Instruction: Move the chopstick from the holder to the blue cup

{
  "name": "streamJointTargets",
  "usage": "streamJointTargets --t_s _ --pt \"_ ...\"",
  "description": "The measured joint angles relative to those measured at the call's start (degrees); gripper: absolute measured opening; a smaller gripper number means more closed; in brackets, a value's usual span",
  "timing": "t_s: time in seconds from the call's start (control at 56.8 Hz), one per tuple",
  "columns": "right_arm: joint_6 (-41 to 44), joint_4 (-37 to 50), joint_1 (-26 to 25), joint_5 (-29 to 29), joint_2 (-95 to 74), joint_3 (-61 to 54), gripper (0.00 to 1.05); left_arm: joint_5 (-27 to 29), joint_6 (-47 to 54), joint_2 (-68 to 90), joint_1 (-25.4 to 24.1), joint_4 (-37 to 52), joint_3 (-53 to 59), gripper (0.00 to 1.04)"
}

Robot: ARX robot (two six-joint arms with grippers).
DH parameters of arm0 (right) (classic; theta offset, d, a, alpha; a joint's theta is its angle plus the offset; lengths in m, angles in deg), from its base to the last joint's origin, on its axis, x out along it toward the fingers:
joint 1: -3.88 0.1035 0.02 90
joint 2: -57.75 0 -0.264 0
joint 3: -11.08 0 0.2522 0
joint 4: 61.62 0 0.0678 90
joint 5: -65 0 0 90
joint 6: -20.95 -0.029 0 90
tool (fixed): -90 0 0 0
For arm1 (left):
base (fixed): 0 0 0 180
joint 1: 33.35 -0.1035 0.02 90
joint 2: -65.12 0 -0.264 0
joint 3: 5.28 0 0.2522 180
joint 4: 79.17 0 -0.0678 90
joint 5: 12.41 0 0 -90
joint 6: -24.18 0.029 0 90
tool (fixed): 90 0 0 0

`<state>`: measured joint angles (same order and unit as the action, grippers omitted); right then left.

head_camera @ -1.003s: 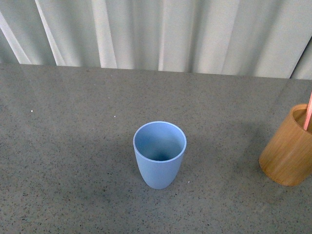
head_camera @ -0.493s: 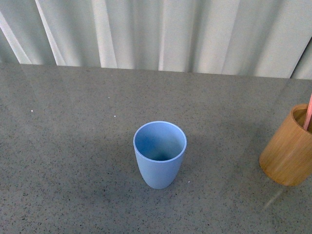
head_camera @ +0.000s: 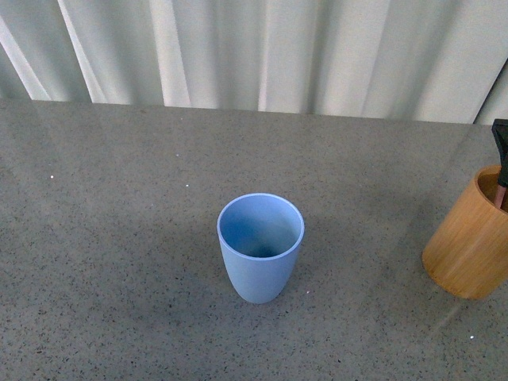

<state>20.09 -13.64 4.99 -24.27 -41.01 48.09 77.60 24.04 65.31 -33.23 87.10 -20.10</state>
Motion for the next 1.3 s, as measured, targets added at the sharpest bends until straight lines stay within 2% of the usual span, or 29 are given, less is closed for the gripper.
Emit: streamJointTargets --t_s 0.317,0.651,1.003,1.144,1.197,1.303 --pt "-0.2 0.1 -0.9 -1.0 -4.3 5.6 0.95 0.0 0.0 0.0 0.0 0.0 0.0 0.98" --pt "-0.6 0.5 0.6 -0.7 -6.8 7.4 0.93 0.0 0.0 0.0 0.0 0.0 0.0 0.98" --pt "-0.9 1.7 1.9 -0.6 -7.4 7.3 0.38 0.0 0.0 0.0 0.0 0.0 0.0 0.98" --pt "-0.9 1.8 2.0 -0.6 -6.5 6.3 0.10 0.0 0.0 0.0 0.0 0.0 0.0 0.98" --pt "-0.7 1.8 2.0 -0.6 -5.9 5.9 0.03 0.0 0.0 0.0 0.0 0.0 0.0 0.98" --pt "-0.7 1.5 2.0 -0.6 -4.5 5.5 0.03 0.0 0.0 0.0 0.0 0.0 0.0 0.98"
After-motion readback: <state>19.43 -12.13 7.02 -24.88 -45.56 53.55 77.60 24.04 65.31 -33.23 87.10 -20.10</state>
